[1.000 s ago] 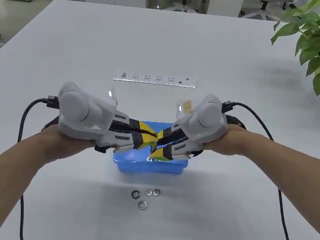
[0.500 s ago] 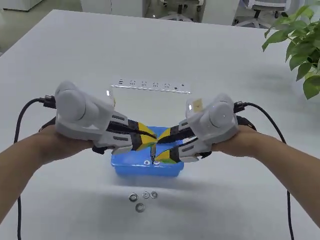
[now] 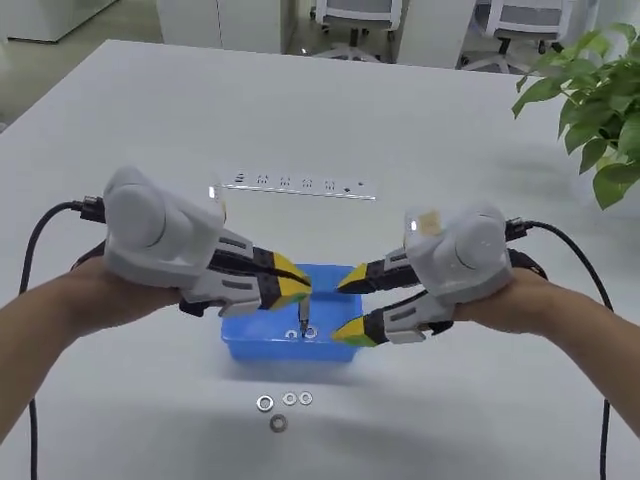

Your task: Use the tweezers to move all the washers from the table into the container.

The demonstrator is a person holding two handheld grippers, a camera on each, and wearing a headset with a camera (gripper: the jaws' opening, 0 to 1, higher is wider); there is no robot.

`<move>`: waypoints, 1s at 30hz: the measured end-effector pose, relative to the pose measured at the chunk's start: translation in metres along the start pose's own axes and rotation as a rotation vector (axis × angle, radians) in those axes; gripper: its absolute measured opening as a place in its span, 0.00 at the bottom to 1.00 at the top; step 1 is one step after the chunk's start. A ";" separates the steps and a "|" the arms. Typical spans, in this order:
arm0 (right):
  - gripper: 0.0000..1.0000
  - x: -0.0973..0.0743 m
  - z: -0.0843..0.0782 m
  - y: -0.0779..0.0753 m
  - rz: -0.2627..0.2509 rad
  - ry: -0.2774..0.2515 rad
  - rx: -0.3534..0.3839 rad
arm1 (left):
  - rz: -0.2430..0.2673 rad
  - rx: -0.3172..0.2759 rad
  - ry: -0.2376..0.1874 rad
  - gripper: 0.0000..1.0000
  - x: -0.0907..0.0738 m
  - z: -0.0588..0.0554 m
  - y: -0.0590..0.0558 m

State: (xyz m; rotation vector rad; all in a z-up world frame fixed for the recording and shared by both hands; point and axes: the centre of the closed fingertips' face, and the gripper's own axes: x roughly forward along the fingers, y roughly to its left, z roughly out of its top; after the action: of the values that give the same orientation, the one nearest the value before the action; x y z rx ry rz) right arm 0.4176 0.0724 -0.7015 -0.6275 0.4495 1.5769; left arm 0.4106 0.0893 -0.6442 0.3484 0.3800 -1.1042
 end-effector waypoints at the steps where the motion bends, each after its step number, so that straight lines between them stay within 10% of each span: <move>1: 0.37 -0.002 -0.001 0.001 -0.004 0.000 0.003 | 0.001 0.000 -0.002 0.06 -0.001 0.001 0.000; 16: 0.47 -0.015 -0.004 0.012 -0.029 -0.016 0.027 | 0.011 0.003 -0.004 0.06 -0.014 0.005 -0.007; 30: 0.53 -0.023 -0.014 0.028 -0.045 -0.014 0.066 | -0.013 -0.010 0.003 0.06 -0.020 -0.008 -0.035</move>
State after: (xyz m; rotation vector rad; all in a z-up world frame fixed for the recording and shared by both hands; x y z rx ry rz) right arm 0.3925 0.0428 -0.7001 -0.5721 0.4719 1.5168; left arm 0.3697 0.0942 -0.6451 0.3394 0.3910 -1.1143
